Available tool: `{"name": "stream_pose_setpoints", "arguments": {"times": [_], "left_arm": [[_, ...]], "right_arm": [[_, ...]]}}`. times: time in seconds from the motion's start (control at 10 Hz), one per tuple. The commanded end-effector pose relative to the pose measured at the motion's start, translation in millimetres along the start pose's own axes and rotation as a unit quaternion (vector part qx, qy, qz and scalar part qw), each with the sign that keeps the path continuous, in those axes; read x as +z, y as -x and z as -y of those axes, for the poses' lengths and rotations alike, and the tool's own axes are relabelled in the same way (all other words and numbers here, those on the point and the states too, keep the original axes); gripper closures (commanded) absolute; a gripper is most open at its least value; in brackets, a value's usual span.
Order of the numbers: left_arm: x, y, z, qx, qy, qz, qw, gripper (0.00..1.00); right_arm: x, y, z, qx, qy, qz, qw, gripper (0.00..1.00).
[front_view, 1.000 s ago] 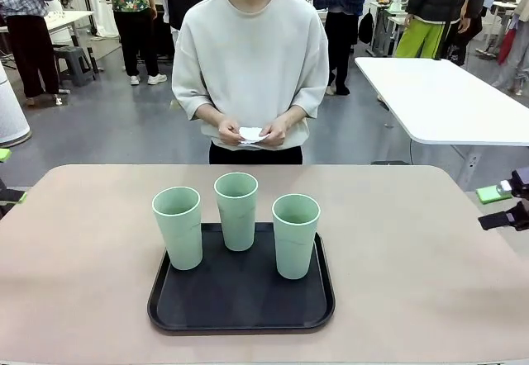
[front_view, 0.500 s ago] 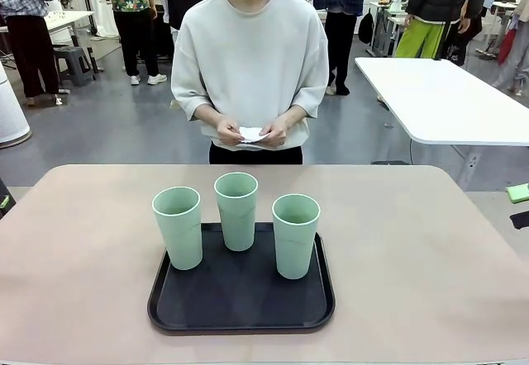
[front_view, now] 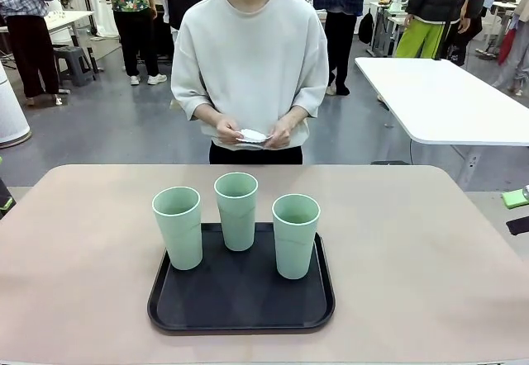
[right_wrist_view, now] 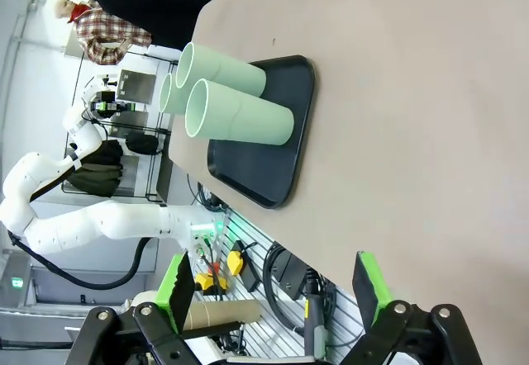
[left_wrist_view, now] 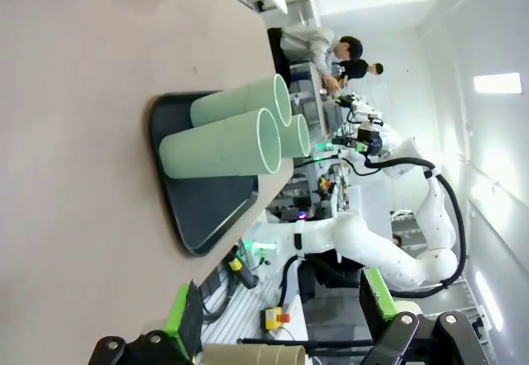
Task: Place coasters on the table and set cups on them.
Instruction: Pick up one Reusable plastic cup and place it on a coaster set by the human.
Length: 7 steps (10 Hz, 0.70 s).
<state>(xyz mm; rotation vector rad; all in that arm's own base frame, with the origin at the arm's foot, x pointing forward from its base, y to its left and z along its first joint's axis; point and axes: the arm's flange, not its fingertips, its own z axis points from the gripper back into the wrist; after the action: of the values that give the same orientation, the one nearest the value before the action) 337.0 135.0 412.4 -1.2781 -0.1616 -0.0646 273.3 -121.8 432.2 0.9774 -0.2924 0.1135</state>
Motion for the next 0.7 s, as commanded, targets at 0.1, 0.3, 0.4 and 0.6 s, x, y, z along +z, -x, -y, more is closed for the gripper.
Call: {"name": "stream_pose_setpoints", "arguments": {"times": [0.1, 0.3, 0.4, 0.6], "left_arm": [[0.3, 0.5, 0.4, -0.003, 0.01, 0.006, 1.0, 0.0], [0.3, 0.5, 0.4, -0.003, 0.01, 0.006, 1.0, 0.0], [0.3, 0.5, 0.4, -0.003, 0.01, 0.006, 1.0, 0.0], [0.3, 0.5, 0.4, -0.003, 0.01, 0.006, 1.0, 0.0]], "right_arm": [[-0.2, -1.6, -0.5, 0.004, -0.009, 0.004, 1.0, 0.0], [-0.2, -1.6, -0.5, 0.004, -0.009, 0.004, 1.0, 0.0], [-0.2, -1.6, -0.5, 0.004, -0.009, 0.004, 1.0, 0.0], [-0.2, -1.6, -0.5, 0.004, -0.009, 0.004, 1.0, 0.0]]}}
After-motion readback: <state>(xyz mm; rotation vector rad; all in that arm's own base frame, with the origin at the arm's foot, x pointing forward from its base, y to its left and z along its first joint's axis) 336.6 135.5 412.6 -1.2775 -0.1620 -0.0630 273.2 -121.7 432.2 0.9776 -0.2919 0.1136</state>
